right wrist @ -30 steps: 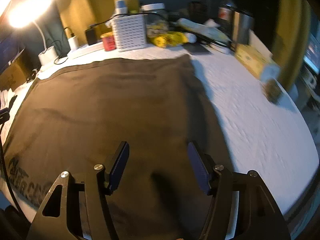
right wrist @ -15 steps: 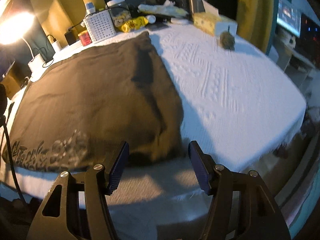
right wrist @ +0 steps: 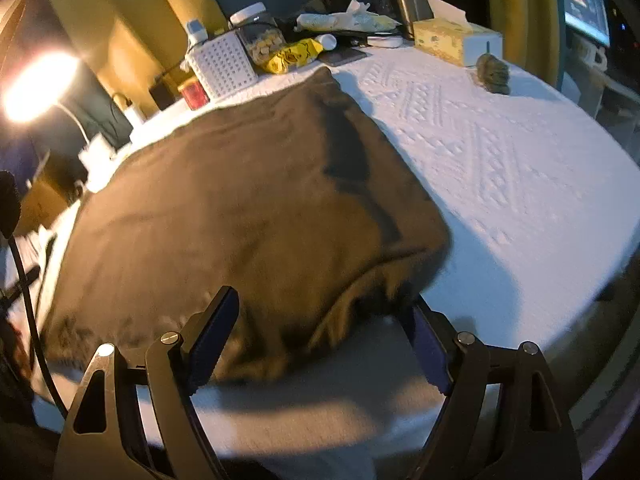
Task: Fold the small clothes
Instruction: 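Move both open tools over the folded brown T-shirt, then close the right tool on the corner of the brown T-shirt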
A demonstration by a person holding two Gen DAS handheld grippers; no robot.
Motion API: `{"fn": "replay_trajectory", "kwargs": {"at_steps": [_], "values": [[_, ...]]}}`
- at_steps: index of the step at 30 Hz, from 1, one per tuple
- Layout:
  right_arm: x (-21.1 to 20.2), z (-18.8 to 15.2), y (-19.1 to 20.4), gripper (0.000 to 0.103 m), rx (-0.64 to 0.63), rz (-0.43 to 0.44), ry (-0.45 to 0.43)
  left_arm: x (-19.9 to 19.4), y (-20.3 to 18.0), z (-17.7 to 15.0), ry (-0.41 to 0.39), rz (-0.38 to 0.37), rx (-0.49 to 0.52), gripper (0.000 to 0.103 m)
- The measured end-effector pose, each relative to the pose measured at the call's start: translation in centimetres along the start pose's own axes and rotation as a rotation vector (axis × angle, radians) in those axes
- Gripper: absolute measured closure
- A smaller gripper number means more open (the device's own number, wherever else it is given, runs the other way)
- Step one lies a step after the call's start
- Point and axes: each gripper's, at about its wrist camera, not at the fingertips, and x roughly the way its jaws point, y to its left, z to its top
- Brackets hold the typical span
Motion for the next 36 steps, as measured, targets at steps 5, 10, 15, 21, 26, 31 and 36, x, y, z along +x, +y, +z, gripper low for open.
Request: {"fn": "replay_trajectory", "kwargs": {"at_steps": [5,10,15,21,26,31,36], "values": [[1.5,1.8,0.4,0.020,0.009,0.010,-0.024,0.5,0.9,0.4,0.011,0.018,-0.018,0.020],[2.9,3.5,0.6,0.020,-0.016,0.011,-0.033,1.2,1.8,0.8,0.027,0.029,-0.032,0.020],[4.3,5.2,0.9,0.020,-0.033,0.041,-0.036,2.2,2.4,1.5,0.041,0.035,-0.041,0.020],[6.3,7.4,1.6,0.031,-0.055,0.066,-0.031,3.3,2.7,2.7,0.047,0.039,-0.040,0.020],[7.6,8.8,2.3,0.050,-0.100,0.045,-0.031,4.3,2.8,3.6,0.047,0.039,-0.034,0.020],[8.5,9.5,2.3,0.088,-0.119,0.031,-0.022,5.3,3.0,4.2,0.052,0.031,-0.035,0.020],[8.5,10.0,3.2,0.091,-0.152,0.051,-0.017,5.6,3.4,4.7,0.048,0.025,-0.034,0.020]]}}
